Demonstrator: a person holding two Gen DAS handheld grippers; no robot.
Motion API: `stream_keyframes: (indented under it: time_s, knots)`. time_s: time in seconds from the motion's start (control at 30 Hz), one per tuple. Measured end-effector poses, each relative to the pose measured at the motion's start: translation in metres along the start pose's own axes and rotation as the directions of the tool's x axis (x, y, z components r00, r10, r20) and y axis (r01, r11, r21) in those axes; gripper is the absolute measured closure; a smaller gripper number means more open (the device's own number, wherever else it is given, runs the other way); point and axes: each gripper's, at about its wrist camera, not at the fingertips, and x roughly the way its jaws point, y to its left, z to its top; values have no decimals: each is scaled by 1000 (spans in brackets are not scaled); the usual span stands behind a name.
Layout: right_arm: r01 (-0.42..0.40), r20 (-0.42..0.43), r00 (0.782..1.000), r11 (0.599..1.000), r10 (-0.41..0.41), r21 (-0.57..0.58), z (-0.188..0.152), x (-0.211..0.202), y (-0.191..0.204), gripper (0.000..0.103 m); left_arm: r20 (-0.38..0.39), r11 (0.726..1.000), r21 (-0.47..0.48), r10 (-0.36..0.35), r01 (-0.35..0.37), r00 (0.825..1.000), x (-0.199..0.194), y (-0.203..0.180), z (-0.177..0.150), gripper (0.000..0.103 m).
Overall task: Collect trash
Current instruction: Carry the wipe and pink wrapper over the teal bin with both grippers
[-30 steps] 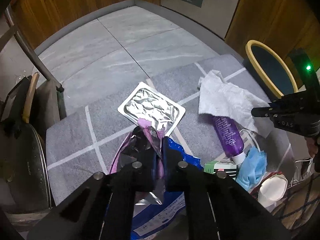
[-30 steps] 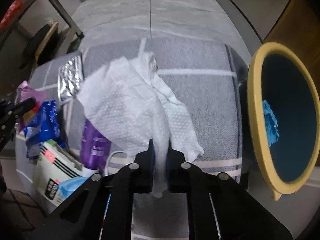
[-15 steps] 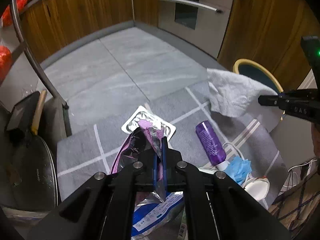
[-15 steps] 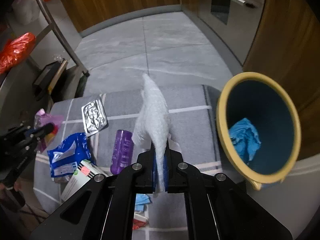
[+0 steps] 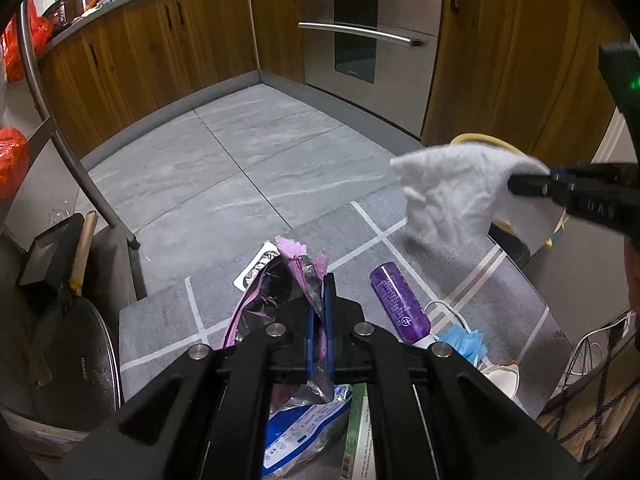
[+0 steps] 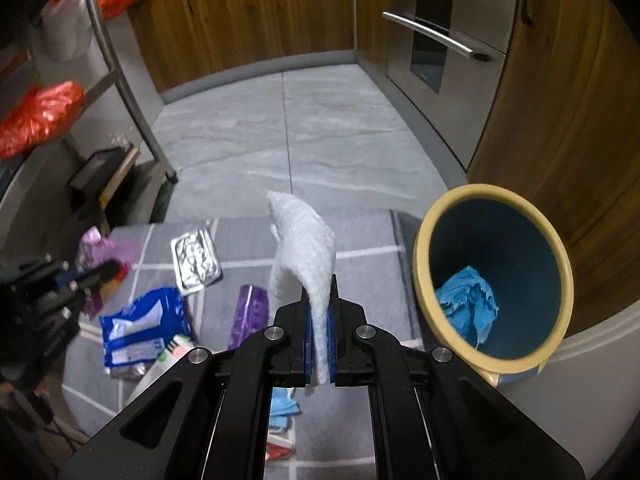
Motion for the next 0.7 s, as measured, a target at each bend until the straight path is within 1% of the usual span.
stream_keyframes:
  time_s: [0.13,0.23,0.33,0.43,0.6,0.7]
  knots:
    - [4,33,999,1000,-4,15,8,-5,-10,96,-25,1000,20,13,-13,1000,10,-6,-2,99]
    - [6,58,998,1000,-7,25,15,-9,-18,96,-21,1000,27,12,-11,1000,12,-10,0,99]
    - [17,79,997,999,-20,34,21,-13,-27,96,1,1000,27,7,-7,1000,11,-15,5,99]
    - [21,105,994,997,-28,68,28,-22,-44,96,23,1000,9,2,-2,1000,6,-15,13,99]
    - [49,154,986,992,-66,113,36,-39,-69,96,77,1000,-5,10,-10,997,-8,-20,32,99]
    - [77,180,978,987,-102,139,39,-46,-82,96,91,998,-51,-26,30,995,-11,-26,45,99]
